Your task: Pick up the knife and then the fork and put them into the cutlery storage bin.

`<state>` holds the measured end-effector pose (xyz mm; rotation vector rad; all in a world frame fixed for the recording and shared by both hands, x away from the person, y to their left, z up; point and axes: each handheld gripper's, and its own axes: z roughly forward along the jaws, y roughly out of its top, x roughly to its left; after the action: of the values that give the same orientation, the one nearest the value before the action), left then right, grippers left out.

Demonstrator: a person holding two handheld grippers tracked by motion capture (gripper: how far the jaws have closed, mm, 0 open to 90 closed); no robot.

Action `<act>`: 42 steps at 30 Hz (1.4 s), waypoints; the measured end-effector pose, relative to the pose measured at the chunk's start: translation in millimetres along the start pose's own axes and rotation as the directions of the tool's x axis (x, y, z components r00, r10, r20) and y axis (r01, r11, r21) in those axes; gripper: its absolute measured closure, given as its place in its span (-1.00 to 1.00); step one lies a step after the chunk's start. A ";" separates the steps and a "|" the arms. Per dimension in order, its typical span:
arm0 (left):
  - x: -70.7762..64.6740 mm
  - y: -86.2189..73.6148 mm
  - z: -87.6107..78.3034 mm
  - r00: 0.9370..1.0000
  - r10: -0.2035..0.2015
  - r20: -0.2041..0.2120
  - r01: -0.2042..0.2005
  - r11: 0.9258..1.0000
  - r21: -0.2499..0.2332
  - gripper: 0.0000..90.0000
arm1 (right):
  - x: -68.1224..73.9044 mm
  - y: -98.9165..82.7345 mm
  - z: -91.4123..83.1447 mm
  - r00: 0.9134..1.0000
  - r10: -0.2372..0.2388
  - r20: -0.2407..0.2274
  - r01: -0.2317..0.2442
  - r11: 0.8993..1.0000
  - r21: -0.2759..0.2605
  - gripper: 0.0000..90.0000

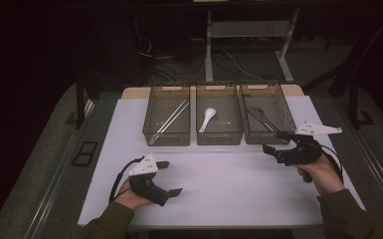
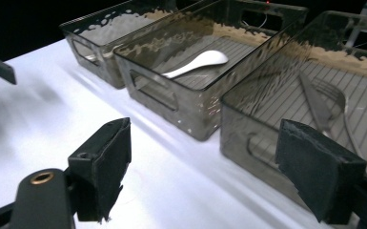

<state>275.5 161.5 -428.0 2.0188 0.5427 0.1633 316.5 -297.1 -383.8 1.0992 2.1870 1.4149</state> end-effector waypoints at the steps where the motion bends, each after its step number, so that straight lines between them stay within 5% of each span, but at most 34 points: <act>1: 0.1 0.0 0.0 1.000 0.001 0.000 -0.001 1.000 0.001 -1.00 | 2.0 -2.5 -0.9 1.000 -0.004 -0.002 0.004 1.000 -0.001 -0.57; 16: -0.7 0.1 -0.4 1.000 0.006 0.000 -0.006 1.000 0.004 -1.00 | 19.9 -34.5 -7.6 0.998 -0.044 -0.050 0.044 0.999 -0.004 -0.64; 42: -0.7 -0.1 -0.5 1.000 0.006 -0.004 -0.006 1.000 0.004 -1.00 | 28.2 -78.5 -11.1 0.999 -0.014 -0.049 0.017 0.998 0.067 -0.69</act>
<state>274.7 161.5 -427.8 2.0246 0.5395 0.1702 257.2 -300.2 -443.4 1.0790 2.2873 1.3845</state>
